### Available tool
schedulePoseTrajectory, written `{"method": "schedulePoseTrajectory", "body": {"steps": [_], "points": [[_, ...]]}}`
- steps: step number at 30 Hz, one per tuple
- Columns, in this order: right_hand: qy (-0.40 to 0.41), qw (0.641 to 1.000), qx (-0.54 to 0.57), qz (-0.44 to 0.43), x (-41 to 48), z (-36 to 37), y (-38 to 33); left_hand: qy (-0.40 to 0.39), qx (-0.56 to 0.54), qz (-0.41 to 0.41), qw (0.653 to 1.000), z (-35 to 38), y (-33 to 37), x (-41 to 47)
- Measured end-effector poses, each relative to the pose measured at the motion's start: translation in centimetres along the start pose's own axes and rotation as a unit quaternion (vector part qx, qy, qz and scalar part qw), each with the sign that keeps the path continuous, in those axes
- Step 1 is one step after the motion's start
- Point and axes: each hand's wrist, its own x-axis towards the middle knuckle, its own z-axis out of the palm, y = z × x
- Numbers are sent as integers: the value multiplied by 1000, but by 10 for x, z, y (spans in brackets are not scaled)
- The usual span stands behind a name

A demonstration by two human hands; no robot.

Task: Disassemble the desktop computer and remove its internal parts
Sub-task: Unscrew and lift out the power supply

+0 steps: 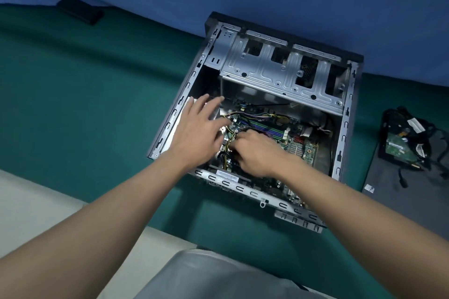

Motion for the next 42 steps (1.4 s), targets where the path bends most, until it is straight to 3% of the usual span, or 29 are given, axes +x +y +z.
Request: {"method": "schedulePoseTrajectory", "body": {"steps": [5,11,13,15,18,22,26,30,42], "points": [[-83,988,134,4,-4,-2,-5,-59,-27,14,998,4,3,-18],[-141,975,173,-18,-8,3,2,-95,11,55,994,6,-2,-36],[-119,974,190,-37,-7,5,8,-94,28,59,993,5,-4,-37],[-21,978,204,-48,-3,5,15,-89,38,55,994,5,-3,-37],[99,986,80,-106,5,8,18,-75,43,65,994,5,-4,-41],[76,971,-66,-217,15,14,14,-85,25,102,991,0,-11,-43],[64,954,-139,-257,24,15,13,-102,45,128,986,-3,-16,-41],[18,949,-171,-266,33,17,14,-86,73,175,978,-4,-18,-39],[3,917,-215,-336,46,25,8,-72,67,157,983,3,-16,-37]]}}
